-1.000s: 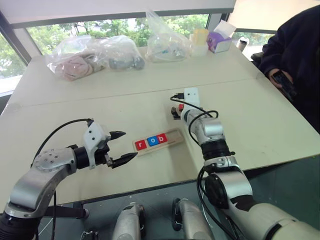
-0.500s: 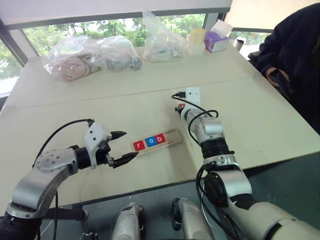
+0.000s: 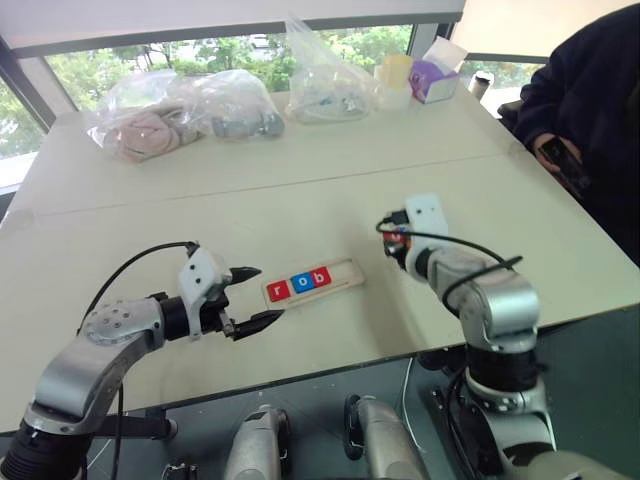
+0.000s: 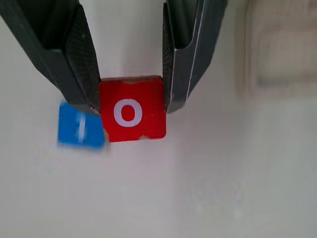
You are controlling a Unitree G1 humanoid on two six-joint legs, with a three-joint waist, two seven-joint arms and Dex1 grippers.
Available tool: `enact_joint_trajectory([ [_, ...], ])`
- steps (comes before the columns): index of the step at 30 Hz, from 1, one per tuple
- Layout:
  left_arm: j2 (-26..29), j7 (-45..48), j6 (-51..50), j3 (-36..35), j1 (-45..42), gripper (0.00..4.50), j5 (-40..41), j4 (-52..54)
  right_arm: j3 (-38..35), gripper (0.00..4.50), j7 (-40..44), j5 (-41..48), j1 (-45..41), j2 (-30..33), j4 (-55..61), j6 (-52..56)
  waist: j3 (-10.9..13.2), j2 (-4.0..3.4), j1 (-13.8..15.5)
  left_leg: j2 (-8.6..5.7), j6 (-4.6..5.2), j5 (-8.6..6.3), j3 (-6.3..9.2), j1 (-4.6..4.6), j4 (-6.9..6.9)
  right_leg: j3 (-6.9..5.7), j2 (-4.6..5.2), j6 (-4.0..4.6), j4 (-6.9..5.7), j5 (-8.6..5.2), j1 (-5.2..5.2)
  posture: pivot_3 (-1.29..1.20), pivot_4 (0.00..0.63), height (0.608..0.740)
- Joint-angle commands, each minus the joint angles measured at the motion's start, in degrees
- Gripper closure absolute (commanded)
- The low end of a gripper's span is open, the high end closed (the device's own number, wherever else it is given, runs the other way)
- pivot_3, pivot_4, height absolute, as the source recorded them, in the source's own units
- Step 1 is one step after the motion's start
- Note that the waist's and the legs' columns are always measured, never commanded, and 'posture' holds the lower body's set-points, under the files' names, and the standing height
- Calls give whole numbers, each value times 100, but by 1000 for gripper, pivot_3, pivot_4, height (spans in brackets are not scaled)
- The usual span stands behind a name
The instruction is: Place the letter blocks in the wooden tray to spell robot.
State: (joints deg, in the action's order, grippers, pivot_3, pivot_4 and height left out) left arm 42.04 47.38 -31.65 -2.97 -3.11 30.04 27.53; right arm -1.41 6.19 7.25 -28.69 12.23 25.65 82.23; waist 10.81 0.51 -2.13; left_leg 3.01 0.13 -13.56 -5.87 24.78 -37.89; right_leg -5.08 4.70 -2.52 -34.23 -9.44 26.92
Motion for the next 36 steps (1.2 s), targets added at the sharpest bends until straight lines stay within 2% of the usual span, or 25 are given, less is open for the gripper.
enact_joint_trajectory([
  [1,-4,81,121,5,-131,0,-12,24,-145,3350,-7,45,122,14,590,302,0,0,-4,0,-1,-1,0,4,0,0,0,0,1,0,3,0,150,725],
  [12,20,215,109,27,-317,0,-71,-79,-40,3350,-191,-10,464,-181,425,57,-1,2,7,-12,17,10,-1,55,-1,-1,-2,-1,5,2,47,0,150,725],
  [14,20,207,90,14,-309,0,-77,-48,-59,2250,-220,-26,467,-205,321,-37,-1,2,8,-12,17,10,0,55,-1,-1,-3,-1,4,2,47,0,150,725],
  [15,20,202,80,10,-306,0,-78,-34,-61,1953,-218,-25,459,-198,290,-72,-1,2,8,-12,17,10,0,54,-2,-1,-3,-1,4,2,46,0,150,725],
  [18,15,180,48,-4,-291,0,-70,8,27,414,-36,57,402,16,273,-142,-2,3,7,-8,16,10,1,54,-4,-1,-3,0,4,2,44,0,150,725],
  [19,15,174,44,-6,-289,0,-72,14,114,51,92,102,380,181,277,-199,-2,3,7,-8,16,10,1,54,-5,-1,-2,0,5,2,44,0,150,725],
  [20,15,170,42,-6,-289,0,-74,17,176,51,179,134,368,297,279,-242,-2,3,7,-8,16,10,1,54,-5,-1,-1,0,5,2,43,0,150,725],
  [21,17,168,40,-21,-277,0,-67,25,303,51,413,210,324,570,293,-373,-2,3,8,-8,16,10,1,54,-5,-1,-1,0,5,2,43,0,150,725],
  [24,18,152,46,-39,-261,0,-66,38,715,51,1879,638,138,1823,269,-1290,3,0,15,-11,17,10,1,55,-5,-1,1,-1,6,1,44,0,150,725],
  [26,17,142,46,-41,-274,0,-63,30,756,51,2463,820,100,2252,171,-1812,3,4,24,-16,18,10,2,55,-7,-1,1,-1,9,1,43,0,150,725],
  [30,-13,90,66,-27,-333,0,-80,-5,1055,51,4566,600,321,3607,-621,-4566,5,9,104,-19,17,10,5,53,-7,-4,-7,-3,10,0,40,0,150,725],
  [32,-20,78,69,-24,-353,0,-80,-14,1243,51,5244,361,319,4005,-1226,-5690,6,10,130,-20,17,10,4,51,-8,-5,-8,-3,14,-1,37,0,150,725],
  [36,-15,76,75,-33,-363,0,-90,-21,1694,51,5917,-391,-133,4238,-2619,-7638,9,14,139,-20,18,10,0,51,-21,-5,-8,-3,16,-1,32,0,150,725],
])
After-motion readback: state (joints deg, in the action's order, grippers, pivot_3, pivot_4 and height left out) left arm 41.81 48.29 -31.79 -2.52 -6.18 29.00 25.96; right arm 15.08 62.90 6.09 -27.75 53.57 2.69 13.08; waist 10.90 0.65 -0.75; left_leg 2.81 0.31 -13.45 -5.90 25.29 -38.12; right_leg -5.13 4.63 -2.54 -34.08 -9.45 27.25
